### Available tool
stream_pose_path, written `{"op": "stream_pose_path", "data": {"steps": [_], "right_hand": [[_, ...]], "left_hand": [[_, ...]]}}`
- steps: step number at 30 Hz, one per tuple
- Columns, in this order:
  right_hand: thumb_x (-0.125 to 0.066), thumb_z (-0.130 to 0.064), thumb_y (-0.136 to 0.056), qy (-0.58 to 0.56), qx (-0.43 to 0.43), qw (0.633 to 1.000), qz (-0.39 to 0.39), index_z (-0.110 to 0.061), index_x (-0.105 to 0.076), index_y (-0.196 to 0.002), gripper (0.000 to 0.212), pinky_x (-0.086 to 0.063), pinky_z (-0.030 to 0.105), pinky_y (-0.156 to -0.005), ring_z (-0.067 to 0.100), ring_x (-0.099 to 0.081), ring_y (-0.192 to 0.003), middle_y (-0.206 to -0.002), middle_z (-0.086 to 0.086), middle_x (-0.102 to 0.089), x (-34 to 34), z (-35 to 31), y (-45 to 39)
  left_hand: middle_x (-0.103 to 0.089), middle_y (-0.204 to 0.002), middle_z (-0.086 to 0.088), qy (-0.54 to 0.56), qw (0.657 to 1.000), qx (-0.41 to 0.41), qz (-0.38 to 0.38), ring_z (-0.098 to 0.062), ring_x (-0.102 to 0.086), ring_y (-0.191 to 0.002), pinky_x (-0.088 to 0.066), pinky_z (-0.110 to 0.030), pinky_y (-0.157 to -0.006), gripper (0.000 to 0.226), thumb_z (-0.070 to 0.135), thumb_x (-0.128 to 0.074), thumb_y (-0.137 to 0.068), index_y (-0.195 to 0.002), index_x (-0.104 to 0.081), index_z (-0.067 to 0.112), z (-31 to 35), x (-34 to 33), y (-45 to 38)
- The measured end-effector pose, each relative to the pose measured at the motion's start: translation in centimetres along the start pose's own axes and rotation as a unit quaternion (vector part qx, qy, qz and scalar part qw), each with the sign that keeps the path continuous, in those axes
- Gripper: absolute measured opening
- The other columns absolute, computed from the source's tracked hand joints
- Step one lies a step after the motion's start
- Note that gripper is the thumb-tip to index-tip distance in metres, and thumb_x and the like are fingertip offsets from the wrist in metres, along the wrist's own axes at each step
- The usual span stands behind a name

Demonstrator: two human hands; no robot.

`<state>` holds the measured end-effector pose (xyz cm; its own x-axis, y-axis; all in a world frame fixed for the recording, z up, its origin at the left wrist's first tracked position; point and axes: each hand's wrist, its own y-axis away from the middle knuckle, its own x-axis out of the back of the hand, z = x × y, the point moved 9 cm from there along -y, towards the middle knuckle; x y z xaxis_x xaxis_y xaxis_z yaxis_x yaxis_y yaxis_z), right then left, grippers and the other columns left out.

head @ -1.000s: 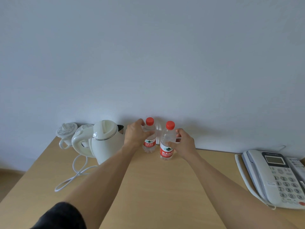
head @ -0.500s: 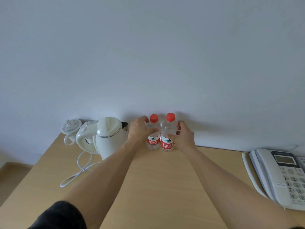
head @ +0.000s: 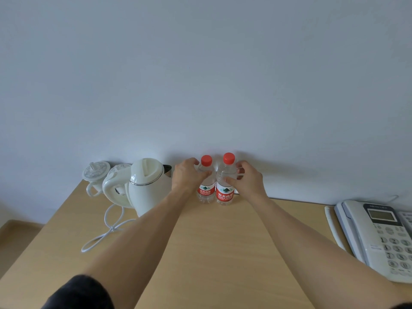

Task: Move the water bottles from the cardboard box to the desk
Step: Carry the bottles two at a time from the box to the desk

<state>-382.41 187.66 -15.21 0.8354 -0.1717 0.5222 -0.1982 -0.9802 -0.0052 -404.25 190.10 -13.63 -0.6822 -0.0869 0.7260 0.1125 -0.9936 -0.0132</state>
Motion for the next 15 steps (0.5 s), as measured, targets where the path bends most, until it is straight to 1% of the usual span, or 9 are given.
{"op": "stream_pose_path", "data": {"steps": [3, 9, 11, 15], "right_hand": [[-0.09, -0.027, -0.072, 0.013, 0.008, 1.0, -0.001, -0.013, -0.061, -0.11, 0.05, -0.051, 0.03, -0.084, 0.023, -0.065, -0.096, -0.103, 0.002, -0.065, 0.25, -0.37, -0.06], [-0.091, -0.025, -0.071, 0.019, 0.009, 1.0, 0.013, -0.01, -0.061, -0.107, 0.048, -0.053, 0.036, -0.085, 0.025, -0.065, -0.095, -0.1, 0.005, -0.065, 0.31, -0.58, 0.14], [-0.09, -0.024, -0.072, 0.022, 0.007, 1.0, 0.013, -0.01, -0.061, -0.107, 0.048, -0.054, 0.036, -0.085, 0.025, -0.065, -0.094, -0.099, 0.005, -0.065, 0.28, -0.56, 0.14], [-0.09, -0.025, -0.072, 0.027, 0.003, 1.0, 0.003, -0.012, -0.06, -0.109, 0.049, -0.054, 0.036, -0.087, 0.025, -0.065, -0.096, -0.102, 0.004, -0.065, 0.23, -0.56, 0.14]], "left_hand": [[-0.074, -0.107, -0.009, -0.002, 1.0, 0.008, 0.004, -0.024, -0.068, -0.098, -0.049, -0.03, -0.074, 0.055, 0.048, -0.08, -0.08, -0.121, -0.069, 0.013, 0.03, 0.02, -0.07], [-0.073, -0.108, -0.01, 0.008, 1.0, 0.019, -0.004, -0.024, -0.069, -0.097, -0.05, -0.03, -0.074, 0.055, 0.045, -0.083, -0.078, -0.12, -0.07, 0.011, 0.01, 0.15, -0.29], [-0.074, -0.108, -0.01, 0.015, 1.0, 0.024, -0.001, -0.024, -0.069, -0.097, -0.051, -0.03, -0.075, 0.056, 0.044, -0.084, -0.077, -0.12, -0.07, 0.011, -0.08, 0.14, -0.22], [-0.073, -0.111, -0.01, 0.024, 0.999, 0.033, -0.001, -0.023, -0.069, -0.098, -0.048, -0.028, -0.074, 0.058, 0.044, -0.084, -0.078, -0.122, -0.069, 0.009, -0.17, 0.04, 0.02]]}}
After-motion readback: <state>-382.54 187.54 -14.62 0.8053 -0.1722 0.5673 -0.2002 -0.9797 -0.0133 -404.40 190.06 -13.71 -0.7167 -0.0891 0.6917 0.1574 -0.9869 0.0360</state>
